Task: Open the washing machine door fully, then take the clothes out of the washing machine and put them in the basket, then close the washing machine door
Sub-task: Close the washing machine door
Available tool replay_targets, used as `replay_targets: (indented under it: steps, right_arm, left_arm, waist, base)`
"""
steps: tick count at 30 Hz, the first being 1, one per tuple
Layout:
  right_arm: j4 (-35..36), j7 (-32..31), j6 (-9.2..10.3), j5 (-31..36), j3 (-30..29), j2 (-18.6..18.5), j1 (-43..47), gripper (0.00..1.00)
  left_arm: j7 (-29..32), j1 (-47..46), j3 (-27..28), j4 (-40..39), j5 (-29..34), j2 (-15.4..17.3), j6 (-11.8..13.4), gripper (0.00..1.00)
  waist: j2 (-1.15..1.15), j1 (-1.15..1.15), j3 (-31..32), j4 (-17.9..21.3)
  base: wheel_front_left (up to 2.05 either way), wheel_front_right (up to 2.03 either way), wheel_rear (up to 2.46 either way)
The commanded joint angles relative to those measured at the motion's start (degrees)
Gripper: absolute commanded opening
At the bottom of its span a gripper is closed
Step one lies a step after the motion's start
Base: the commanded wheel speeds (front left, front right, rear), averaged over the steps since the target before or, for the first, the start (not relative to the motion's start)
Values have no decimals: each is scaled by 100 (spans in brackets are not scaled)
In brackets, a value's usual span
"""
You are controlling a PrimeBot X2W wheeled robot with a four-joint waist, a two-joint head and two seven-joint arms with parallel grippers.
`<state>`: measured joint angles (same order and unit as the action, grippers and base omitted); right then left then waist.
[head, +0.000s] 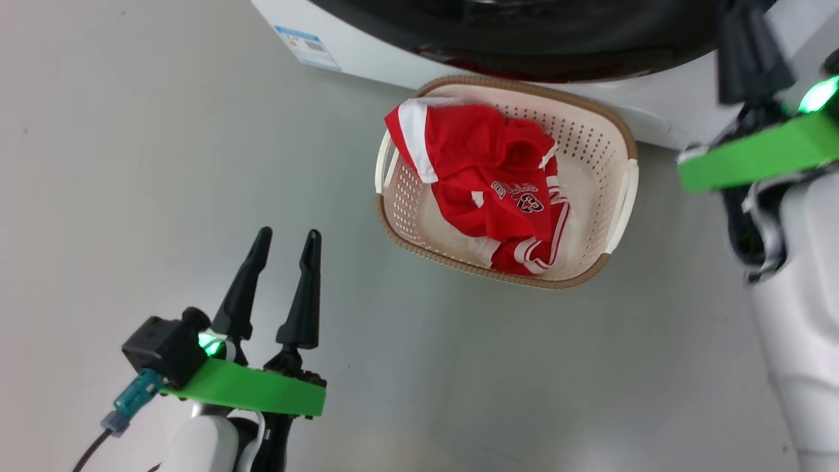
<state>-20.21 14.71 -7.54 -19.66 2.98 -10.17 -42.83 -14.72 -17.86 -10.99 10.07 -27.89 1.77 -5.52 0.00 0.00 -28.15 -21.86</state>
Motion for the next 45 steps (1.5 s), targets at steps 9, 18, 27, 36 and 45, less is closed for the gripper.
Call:
replay_targets:
  steps: [9, 18, 27, 36, 45]
  right_arm:
    - [411, 29, 5, -109, 395, 139, 1350, 100]
    - [430, 29, 5, -52, 213, 218, 2209, 100]
    - [530, 29, 5, -63, -82, 320, 3045, 100]
    - [565, 29, 5, -38, -205, 394, 3634, 100]
    - [731, 29, 5, -59, -494, 377, 4176, 100]
  left_arm:
    - [-28, 320, 580, 126, 495, 110, -117, 100]
    - [-28, 545, 866, 171, 803, 110, -187, 100]
    - [-28, 805, 916, 201, 1064, 114, -195, 100]
    - [-28, 1112, 1035, 197, 1200, 187, -196, 100]
    - [-28, 1442, 1190, 134, 1391, 224, -196, 100]
  waist:
    - [0, 0, 716, 497]
    - [0, 0, 1133, 922]
    - [0, 0, 1551, 1279]
    - [0, 0, 1920, 1610]
    - [0, 0, 2228, 1887]
  base:
    - [0, 0, 0]
    - [0, 0, 0]
    - [0, 0, 0]
    - [0, 0, 0]
    - [0, 0, 0]
